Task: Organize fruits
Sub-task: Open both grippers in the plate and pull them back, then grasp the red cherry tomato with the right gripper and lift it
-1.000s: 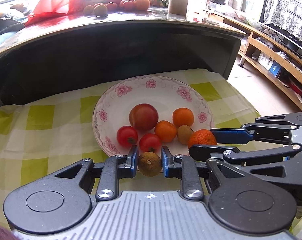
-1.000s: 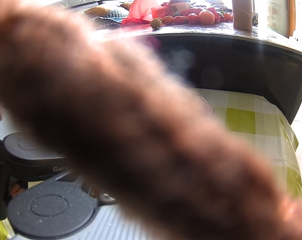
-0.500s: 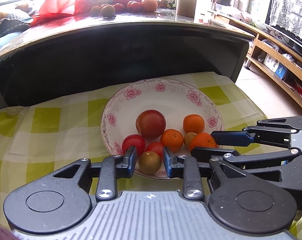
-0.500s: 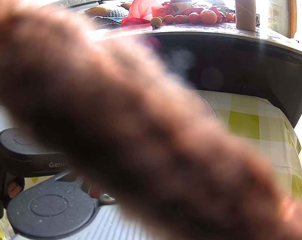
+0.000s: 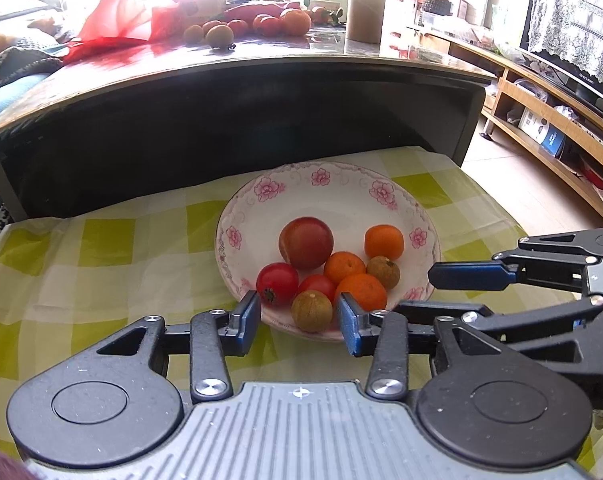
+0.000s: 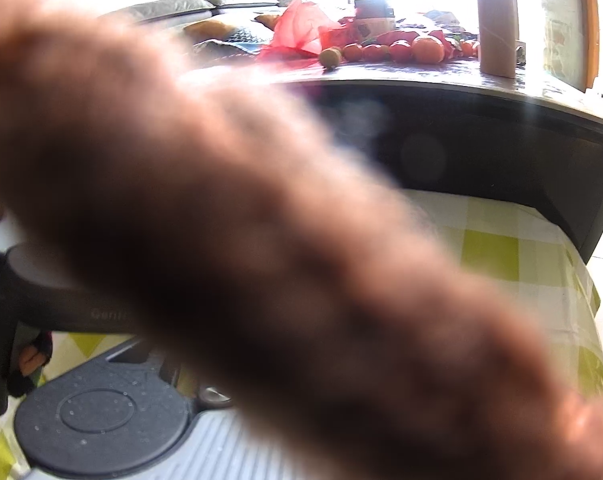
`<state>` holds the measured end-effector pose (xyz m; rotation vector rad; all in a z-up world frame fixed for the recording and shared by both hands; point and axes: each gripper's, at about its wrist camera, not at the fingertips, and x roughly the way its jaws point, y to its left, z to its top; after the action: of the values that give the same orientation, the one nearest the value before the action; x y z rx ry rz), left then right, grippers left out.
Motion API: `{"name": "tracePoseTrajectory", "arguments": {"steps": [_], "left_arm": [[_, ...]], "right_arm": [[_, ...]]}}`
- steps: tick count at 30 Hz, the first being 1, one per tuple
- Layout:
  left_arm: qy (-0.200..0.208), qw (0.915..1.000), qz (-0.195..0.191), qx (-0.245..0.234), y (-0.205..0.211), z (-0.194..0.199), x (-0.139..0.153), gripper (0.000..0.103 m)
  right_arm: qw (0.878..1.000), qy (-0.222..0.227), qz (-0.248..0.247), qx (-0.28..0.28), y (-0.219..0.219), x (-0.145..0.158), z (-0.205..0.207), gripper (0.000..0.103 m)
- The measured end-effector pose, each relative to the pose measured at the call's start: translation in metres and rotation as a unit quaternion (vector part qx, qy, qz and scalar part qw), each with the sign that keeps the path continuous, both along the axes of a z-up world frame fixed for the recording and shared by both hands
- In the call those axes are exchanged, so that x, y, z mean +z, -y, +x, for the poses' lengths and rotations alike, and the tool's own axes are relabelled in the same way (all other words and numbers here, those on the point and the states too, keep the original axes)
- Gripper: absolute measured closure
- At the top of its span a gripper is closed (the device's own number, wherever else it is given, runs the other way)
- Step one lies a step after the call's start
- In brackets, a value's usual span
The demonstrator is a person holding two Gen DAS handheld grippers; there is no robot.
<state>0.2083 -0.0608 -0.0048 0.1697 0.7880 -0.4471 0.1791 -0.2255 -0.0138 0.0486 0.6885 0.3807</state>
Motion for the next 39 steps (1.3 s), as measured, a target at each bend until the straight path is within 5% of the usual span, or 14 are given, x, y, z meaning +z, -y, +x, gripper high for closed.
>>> {"name": "tracePoseTrajectory", "arguments": {"steps": [15, 39], "left_arm": [[-0.002, 0.9999, 0.008, 0.013, -0.024, -0.010, 0.001, 0.052], [-0.012, 0.9998, 0.011, 0.013, -0.028, -0.011, -0.005, 0.051]], "right_arm": [[0.995, -0.041, -0.010, 0.089, -0.051, -0.020, -0.021, 0.048], [0.995, -0.060, -0.033, 0.070, -0.056, -0.034, -0.006, 0.048]]}}
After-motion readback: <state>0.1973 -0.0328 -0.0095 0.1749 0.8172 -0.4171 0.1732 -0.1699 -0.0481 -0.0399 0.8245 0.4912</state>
